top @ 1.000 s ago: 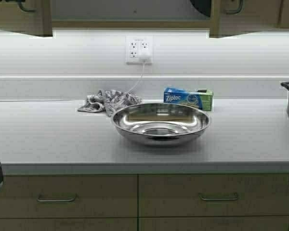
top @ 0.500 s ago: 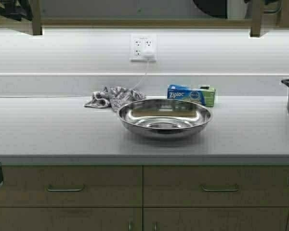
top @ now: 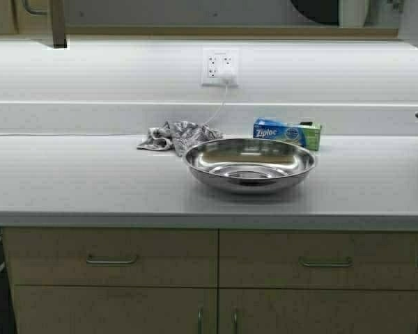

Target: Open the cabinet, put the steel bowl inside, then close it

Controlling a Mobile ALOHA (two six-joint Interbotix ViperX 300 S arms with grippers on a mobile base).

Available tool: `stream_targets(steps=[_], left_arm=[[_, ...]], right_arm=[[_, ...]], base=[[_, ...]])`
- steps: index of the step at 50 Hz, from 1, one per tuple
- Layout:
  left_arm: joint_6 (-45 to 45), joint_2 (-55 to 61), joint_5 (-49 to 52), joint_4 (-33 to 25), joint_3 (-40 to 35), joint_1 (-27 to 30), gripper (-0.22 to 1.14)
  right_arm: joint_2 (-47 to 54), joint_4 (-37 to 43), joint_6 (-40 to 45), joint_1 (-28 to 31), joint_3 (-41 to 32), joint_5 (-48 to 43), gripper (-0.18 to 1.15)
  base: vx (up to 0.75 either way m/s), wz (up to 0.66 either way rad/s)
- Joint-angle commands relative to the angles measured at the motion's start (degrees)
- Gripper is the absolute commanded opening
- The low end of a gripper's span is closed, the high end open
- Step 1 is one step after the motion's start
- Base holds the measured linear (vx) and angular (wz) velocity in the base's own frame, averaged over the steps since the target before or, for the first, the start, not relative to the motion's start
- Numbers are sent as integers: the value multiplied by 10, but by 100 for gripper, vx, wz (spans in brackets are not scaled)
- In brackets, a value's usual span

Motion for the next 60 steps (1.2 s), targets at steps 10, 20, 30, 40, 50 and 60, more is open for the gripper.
stream_targets(steps=[10, 20, 30, 40, 50, 60], left_arm=[[-2, 116, -33, 0, -83, 91, 3], [-20, 69, -79, 2, -25, 77, 17], [-65, 58, -107, 10, 24, 2, 94], [-205, 99, -204, 27, 104, -38, 101], [-404, 213, -391, 146, 168, -33, 102], [-551, 407, -621, 214, 168, 8, 102]], right_arm=[[16, -2, 1, -186, -14, 20, 6], [-34, 5, 21, -198, 11, 58, 19], [-55, 35, 119, -126, 38, 119, 99], [-53, 105, 192, 25, 147, -64, 103], [4, 144, 307, 186, 245, -310, 104], [149, 81, 489, 236, 277, -457, 104]], base=[[-5, 1], [1, 0], [1, 0], [0, 0], [0, 0], [0, 0]])
